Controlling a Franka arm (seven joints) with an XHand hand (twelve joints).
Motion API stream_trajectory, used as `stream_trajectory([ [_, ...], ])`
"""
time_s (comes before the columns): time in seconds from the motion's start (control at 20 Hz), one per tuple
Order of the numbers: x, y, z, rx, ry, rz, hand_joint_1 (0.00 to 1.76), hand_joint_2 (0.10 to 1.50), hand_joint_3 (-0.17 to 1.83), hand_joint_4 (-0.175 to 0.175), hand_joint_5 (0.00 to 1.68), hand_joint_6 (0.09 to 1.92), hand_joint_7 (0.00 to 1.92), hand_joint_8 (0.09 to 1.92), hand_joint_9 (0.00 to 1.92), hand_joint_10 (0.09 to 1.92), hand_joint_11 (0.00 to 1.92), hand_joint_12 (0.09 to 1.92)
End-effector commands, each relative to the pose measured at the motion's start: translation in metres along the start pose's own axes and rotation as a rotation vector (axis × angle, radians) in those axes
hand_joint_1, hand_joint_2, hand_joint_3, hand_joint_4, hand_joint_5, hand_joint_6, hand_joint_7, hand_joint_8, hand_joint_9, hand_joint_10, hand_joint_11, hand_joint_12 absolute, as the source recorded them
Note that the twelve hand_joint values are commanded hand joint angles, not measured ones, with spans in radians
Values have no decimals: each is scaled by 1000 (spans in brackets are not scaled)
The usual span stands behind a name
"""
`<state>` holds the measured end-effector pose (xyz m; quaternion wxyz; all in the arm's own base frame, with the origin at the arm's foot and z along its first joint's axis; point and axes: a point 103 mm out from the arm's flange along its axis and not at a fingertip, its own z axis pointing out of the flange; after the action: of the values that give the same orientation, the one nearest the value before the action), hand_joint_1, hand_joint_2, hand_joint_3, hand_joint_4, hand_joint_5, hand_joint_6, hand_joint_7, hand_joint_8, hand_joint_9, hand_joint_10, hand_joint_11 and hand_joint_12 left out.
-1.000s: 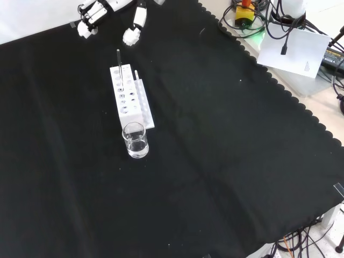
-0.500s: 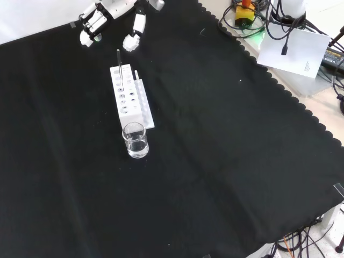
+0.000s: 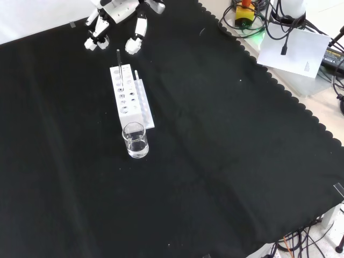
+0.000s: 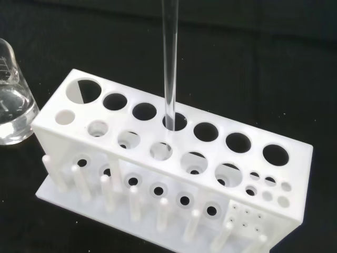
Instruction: Take the glass rod from the white test tube rack.
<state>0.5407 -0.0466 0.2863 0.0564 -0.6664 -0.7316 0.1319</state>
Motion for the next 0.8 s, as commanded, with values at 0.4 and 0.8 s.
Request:
stream_trajectory([
  [0.4,-5,2,16,10,16,-7,614,901,463,-132,367,87,781,935,944,858,406,1371],
  [0.8,6,11,25,2,-14,-29,745,896,472,-142,441,635,1011,893,1292,822,771,1246],
])
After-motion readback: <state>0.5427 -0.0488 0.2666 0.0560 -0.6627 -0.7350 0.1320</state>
